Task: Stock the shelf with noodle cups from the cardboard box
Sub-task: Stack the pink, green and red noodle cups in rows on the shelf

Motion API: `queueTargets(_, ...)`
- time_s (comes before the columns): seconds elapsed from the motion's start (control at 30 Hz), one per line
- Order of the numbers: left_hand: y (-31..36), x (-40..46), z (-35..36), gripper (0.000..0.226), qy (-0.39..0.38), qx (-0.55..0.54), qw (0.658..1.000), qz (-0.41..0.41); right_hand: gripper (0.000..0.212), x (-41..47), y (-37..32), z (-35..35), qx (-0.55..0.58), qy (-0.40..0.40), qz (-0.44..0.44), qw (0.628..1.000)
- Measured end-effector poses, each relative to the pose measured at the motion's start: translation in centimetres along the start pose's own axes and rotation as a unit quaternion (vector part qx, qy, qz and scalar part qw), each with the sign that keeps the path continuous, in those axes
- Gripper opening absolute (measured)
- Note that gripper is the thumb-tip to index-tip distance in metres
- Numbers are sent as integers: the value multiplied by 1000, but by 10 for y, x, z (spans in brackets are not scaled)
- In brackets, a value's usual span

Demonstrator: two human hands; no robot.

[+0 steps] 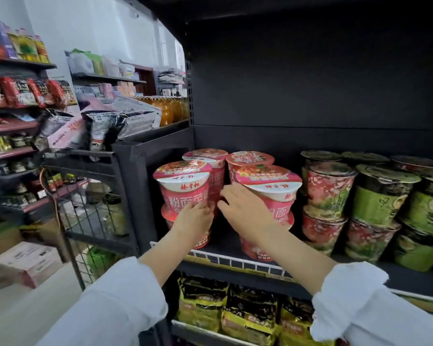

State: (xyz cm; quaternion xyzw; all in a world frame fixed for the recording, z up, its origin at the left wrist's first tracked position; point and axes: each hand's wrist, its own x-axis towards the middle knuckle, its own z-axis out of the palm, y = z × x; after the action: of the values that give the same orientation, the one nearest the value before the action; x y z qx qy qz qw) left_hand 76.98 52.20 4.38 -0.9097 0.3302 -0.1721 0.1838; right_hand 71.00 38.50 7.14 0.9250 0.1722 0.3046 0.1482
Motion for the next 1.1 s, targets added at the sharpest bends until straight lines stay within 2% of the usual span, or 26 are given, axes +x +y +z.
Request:
queueTargets(0.1,-12,-7,12,52,-3,8,1000,22,23,3,-9,19,-49,-109,-7,993)
queueTargets(0.17,-17,-10,13,51,3,16,1000,26,15,5,-10,22,-89,-213,-15,973)
queueTargets(0.23,-22,-11,13,48,3,19,999,25,26,6,-6,32,-113,-256,-23,960)
queueTargets(0.43,-22,-1,14,53,22,2,1000,-12,30,13,1,44,-120,-282,51,951)
queueTargets(0.57,-9,16,12,35,26,-12,999,-28,33,25,11,53,-81,-278,78,954)
queueTargets(0.67,-2,39,15,34,23,-42,999,-24,43,46,23,70,-79,-268,54,959)
queueTargets(0.87,6,80,39,36,-40,-40,997,-61,49,70,29,113,-144,-337,65,928)
queueTargets(1.0,11,91,52,40,-77,12,995,-65,45,72,21,115,-200,-364,49,908)
queueTargets(1.1,10,97,60,48,-114,21,991,-69,47,79,16,116,-197,-374,66,904)
